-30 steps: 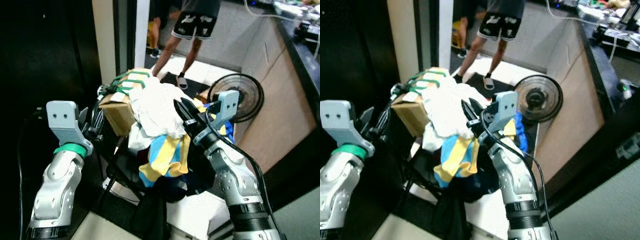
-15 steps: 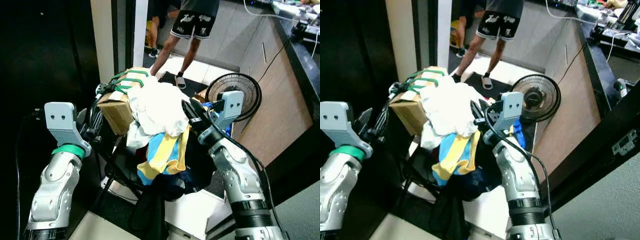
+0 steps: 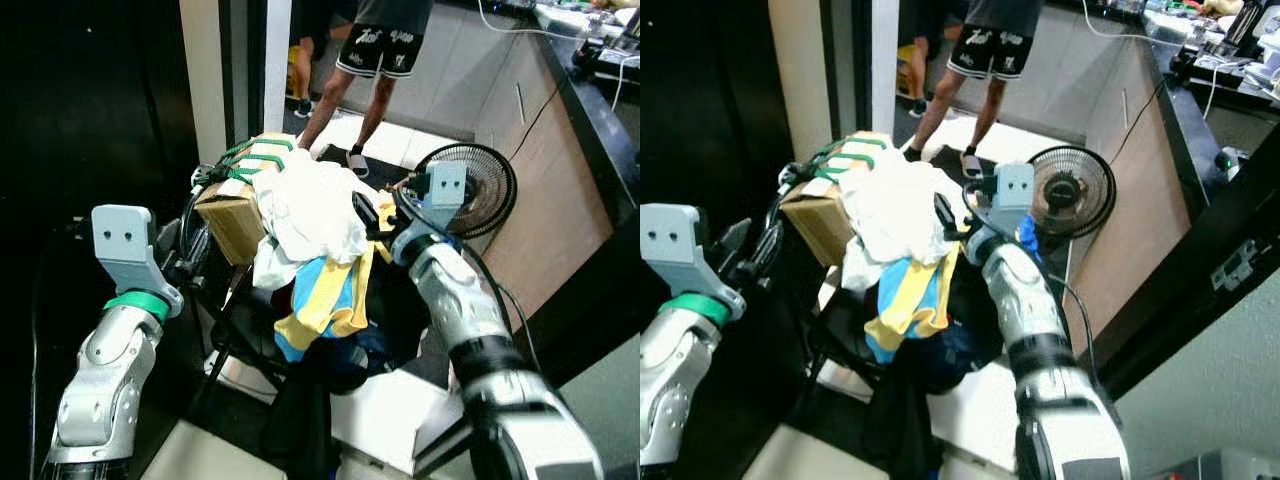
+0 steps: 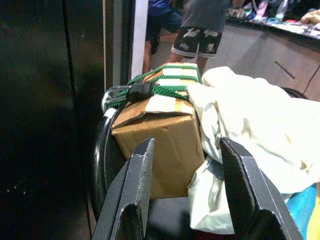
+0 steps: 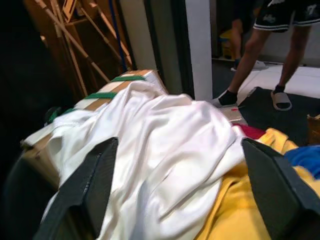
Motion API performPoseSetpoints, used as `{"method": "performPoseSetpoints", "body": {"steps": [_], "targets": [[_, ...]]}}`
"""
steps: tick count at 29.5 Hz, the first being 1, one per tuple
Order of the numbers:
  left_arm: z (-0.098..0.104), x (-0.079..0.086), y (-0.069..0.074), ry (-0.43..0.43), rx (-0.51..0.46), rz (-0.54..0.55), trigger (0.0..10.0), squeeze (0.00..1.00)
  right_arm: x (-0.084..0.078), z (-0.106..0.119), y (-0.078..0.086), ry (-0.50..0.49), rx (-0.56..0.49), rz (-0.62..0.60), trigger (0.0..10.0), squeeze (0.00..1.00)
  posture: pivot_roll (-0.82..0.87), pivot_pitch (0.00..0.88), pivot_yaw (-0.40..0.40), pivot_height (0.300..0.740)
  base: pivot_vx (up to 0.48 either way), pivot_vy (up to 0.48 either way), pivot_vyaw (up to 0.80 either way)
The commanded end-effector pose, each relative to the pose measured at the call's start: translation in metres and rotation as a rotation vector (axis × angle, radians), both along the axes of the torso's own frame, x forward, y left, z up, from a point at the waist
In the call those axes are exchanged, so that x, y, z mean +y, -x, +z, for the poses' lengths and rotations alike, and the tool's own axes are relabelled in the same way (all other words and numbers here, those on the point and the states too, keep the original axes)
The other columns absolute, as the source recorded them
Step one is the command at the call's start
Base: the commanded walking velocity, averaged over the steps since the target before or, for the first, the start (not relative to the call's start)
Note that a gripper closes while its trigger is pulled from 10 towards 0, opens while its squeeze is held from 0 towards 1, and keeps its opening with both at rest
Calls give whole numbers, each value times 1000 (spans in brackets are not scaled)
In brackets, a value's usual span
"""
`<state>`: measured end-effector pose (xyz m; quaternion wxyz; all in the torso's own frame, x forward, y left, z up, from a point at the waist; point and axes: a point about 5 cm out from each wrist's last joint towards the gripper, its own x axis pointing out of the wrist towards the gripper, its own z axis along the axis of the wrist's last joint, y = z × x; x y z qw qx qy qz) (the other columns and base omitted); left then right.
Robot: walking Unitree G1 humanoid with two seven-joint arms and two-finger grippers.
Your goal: Clothes washing
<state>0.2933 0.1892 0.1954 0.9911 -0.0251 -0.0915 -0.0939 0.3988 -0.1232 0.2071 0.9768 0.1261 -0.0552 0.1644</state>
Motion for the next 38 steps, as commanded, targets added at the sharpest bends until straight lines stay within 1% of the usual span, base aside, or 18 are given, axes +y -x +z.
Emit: {"method": "performPoseSetpoints", "body": {"steps": [1, 2, 3, 5, 6, 8, 12, 14, 17, 18, 20, 27, 28, 29, 30, 31, 38], "targets": [[-2, -4, 3, -12, 19, -32, 10000, 0, 1, 4, -5, -24, 15, 1, 10000, 922, 93, 64, -27, 740, 0, 0, 0], [-1, -4, 4, -10, 21, -37, 10000, 0, 6, 8, -7, -37, 16, 19, 10000, 0, 95, 75, -23, 740, 0, 0, 0], [-1, -4, 4, -10, 21, -37, 10000, 0, 6, 8, -7, -37, 16, 19, 10000, 0, 95, 75, -23, 740, 0, 0, 0], [-1, -4, 6, -8, 26, -43, 10000, 0, 13, 11, -9, -53, 20, 37, 10000, 0, 98, 84, -19, 740, 0, 0, 0], [-1, -4, 6, -8, 26, -43, 10000, 0, 13, 11, -9, -53, 20, 37, 10000, 0, 98, 84, -19, 740, 0, 0, 0], [0, -6, 9, -13, 33, -64, 10000, 0, 21, 9, -9, -55, 33, 49, 10000, 0, 110, 99, -12, 740, 0, 0, 0], [0, -8, 10, -17, 40, -81, 10000, 0, 24, 4, -10, -58, 48, 52, 10000, 0, 110, 99, -12, 740, 0, 0, 0], [-1, -8, 10, -21, 44, -88, 10000, 0, 25, 1, -9, -53, 63, 54, 10000, 0, 115, 109, -5, 740, 0, 0, 0], [0, -10, 13, -32, 56, -123, 10000, 0, 37, -8, -7, -18, 86, 106, 10000, 0, 124, 120, 4, 740, 0, 0, 0], [0, -10, 13, -32, 56, -123, 10000, 0, 37, -8, -7, -18, 86, 106, 10000, 0, 124, 120, 4, 740, 0, 0, 0], [2, -10, 15, -39, 60, -138, 10000, 0, 44, -11, -5, 4, 85, 135, 10000, 0, 124, 120, 8, 740, 0, 0, 0], [3, -10, 15, -41, 60, -144, 10000, 0, 48, -13, -4, 13, 80, 151, 10000, 0, 124, 117, 8, 740, 0, 0, 0], [3, -10, 15, -40, 58, -147, 10000, 0, 47, -12, -4, 9, 76, 152, 3608, 0, 120, 110, 7, 740, 0, 0, 0], [3, -10, 15, -40, 58, -147, 10000, 0, 47, -12, -4, 9, 76, 152, 3608, 0, 120, 110, 7, 740, 0, 0, 0], [3, -11, 15, -40, 57, -149, 10000, 0, 47, -11, -5, 6, 72, 153, 3333, 0, 120, 110, 7, 740, 0, 0, 0], [4, -11, 15, -38, 55, -152, 10000, 0, 47, -10, -5, 3, 68, 154, 118, 0, 120, 110, 7, 740, 0, 0, 0], [4, -13, 14, -36, 52, -157, 10000, 0, 46, -7, -6, 0, 53, 155, 0, 0, 116, 102, 5, 740, 0, 0, 0]]}}
